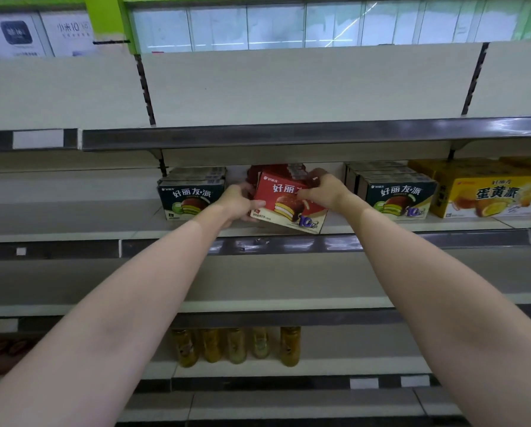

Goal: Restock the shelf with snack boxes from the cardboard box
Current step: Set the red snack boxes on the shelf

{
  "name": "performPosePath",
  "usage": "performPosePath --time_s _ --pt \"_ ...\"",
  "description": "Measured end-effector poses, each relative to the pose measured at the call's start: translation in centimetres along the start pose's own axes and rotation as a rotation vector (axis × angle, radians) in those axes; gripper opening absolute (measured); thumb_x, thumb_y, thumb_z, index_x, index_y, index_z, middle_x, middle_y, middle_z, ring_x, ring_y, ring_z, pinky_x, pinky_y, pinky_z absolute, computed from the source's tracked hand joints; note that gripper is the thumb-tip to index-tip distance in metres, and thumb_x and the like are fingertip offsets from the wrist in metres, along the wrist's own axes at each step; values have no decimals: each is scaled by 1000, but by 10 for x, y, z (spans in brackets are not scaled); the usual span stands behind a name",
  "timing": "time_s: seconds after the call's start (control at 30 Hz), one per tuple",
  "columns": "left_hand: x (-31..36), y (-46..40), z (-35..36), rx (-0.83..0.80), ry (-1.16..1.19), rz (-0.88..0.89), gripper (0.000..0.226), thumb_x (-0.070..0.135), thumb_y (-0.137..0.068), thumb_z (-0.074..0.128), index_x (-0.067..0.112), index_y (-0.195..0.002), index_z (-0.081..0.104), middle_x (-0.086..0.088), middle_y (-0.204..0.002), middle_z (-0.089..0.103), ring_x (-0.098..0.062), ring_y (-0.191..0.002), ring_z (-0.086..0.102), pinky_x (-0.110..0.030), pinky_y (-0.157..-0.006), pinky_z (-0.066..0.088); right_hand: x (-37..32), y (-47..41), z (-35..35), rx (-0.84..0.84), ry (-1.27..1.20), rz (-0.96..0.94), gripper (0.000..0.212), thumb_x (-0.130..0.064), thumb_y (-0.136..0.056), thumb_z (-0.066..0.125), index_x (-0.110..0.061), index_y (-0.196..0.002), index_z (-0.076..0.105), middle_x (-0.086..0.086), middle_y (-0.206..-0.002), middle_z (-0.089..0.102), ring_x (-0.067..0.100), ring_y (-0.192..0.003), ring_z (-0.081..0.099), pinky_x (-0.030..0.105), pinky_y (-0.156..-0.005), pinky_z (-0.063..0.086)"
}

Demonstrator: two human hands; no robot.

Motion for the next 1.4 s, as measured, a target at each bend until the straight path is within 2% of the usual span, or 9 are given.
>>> performPosePath --time_s 0.1,0.23,0.33,0.53,0.67,0.9,1.1,1.23,1.4 --pt "-21 -3 -2 123 -90 -20 59 11 -88 71 7 -140 43 -13 -128 61 -29 -103 67 -47 -87 58 24 -2 -3 85 12 105 75 -28 -76 85 -5 -135 44 10 -133 54 24 -109 58 34 -91 50" --pt "-26 -8 -1 228 -369 38 48 21 -90 71 13 -134 55 -8 -130 63 -27 -119 59 -40 -102 47 46 -8 12 40 44 185 58 -29 -66 92 -9 -110 60 7 -118 68 23 -101 64 37 -88 56" --pt "-31 -12 -1 269 -374 25 46 24 -89 72 13 -131 57 -10 -127 65 -29 -113 62 -43 -98 52 47 -14 16 85 90 154 68 -31 -66 92 -8 -122 61 7 -124 67 25 -113 63 35 -99 50" --pt "-28 -24 -3 372 -497 51 40 24 -89 72 10 -125 61 -11 -124 66 -30 -113 62 -38 -95 49 45 -35 25 200 148 133 72 -31 -73 87 -12 -131 48 13 -130 58 28 -113 61 41 -98 51" --pt "-28 -28 -1 434 -543 26 34 22 -94 65 10 -125 60 -13 -124 64 -31 -114 60 -37 -93 48 47 -40 25 307 163 157 75 -16 -80 81 -4 -137 33 19 -137 42 36 -120 52 44 -99 45" --pt "-31 -38 -3 434 -497 -24 38 25 -89 70 13 -124 59 -11 -123 63 -28 -110 61 -34 -84 48 61 -45 34 320 188 160 42 -15 -92 63 -14 -130 44 13 -122 60 32 -108 62 45 -92 53" --pt "-25 -31 -7 410 -580 -63 44 31 -87 74 11 -124 59 -13 -126 58 -31 -113 59 -40 -91 50 59 -39 35 308 156 185 52 -19 -90 68 -15 -133 40 14 -129 56 34 -112 60 46 -95 53" --pt "-19 -10 -8 461 -686 -55 39 39 -92 67 12 -120 60 -12 -120 63 -31 -111 61 -37 -82 49 59 -18 32 385 120 196 66 -17 -87 74 -6 -139 35 20 -139 42 37 -118 55 41 -97 47" --pt "-6 8 13 382 -560 46 25 29 -94 62 9 -109 67 -9 -112 68 -31 -102 64 -36 -84 52 53 22 13 471 80 138 35 -14 -94 62 0 -124 50 20 -128 51 35 -113 54 37 -95 44"
Point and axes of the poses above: each hand's wrist, its own y-axis away from the middle knuckle, its own z-axis out of the palm, x = y × z, the point moved 9 cm from there along -y, towards the middle knuckle
